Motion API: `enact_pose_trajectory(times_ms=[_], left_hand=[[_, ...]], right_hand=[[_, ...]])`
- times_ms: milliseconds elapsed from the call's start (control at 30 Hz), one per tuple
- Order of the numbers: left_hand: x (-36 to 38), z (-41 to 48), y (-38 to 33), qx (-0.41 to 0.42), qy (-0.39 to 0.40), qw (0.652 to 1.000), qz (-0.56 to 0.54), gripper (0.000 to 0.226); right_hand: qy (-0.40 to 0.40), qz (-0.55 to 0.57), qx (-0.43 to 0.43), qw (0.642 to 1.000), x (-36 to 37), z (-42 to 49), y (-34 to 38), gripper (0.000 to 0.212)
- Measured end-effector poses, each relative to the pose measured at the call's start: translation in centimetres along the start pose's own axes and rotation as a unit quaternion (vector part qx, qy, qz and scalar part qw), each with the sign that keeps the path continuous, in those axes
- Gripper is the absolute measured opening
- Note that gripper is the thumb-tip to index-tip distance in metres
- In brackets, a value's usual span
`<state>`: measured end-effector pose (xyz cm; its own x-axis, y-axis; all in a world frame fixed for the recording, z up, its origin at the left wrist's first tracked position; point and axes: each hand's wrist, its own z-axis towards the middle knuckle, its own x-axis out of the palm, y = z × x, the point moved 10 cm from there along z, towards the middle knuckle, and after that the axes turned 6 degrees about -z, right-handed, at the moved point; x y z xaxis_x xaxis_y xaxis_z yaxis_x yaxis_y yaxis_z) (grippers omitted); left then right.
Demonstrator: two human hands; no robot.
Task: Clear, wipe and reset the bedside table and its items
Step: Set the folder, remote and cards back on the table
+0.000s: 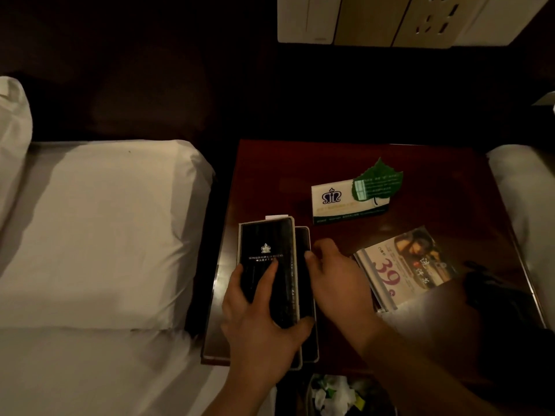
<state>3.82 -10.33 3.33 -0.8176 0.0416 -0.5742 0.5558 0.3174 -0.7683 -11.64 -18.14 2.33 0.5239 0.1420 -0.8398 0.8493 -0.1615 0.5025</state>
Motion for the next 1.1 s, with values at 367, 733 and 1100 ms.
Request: enact_pose_trajectory(times_ms=[367, 733, 1100], left_hand=[[-0.5, 1.9, 1.5, -0.060, -0.043, 0.997, 0.032, 0.082], [-0.2, 1.2, 1.5, -0.055, -0.004, 0.995, 0.083, 0.094], [1.3, 1.3, -1.6, -0.042, -0.035, 0.986, 0.159, 0.069]], right_hand=[[0.112, 0.144, 0.046, 0.982, 3.4, -5.4, -1.9, 0.033], [0.075, 0.318, 0.236, 0.915, 0.5, -9.6, -7.2, 0.012], [-0.019, 0.513, 0.424, 0.746, -3.3, -8.5, -15.9, 0.020]])
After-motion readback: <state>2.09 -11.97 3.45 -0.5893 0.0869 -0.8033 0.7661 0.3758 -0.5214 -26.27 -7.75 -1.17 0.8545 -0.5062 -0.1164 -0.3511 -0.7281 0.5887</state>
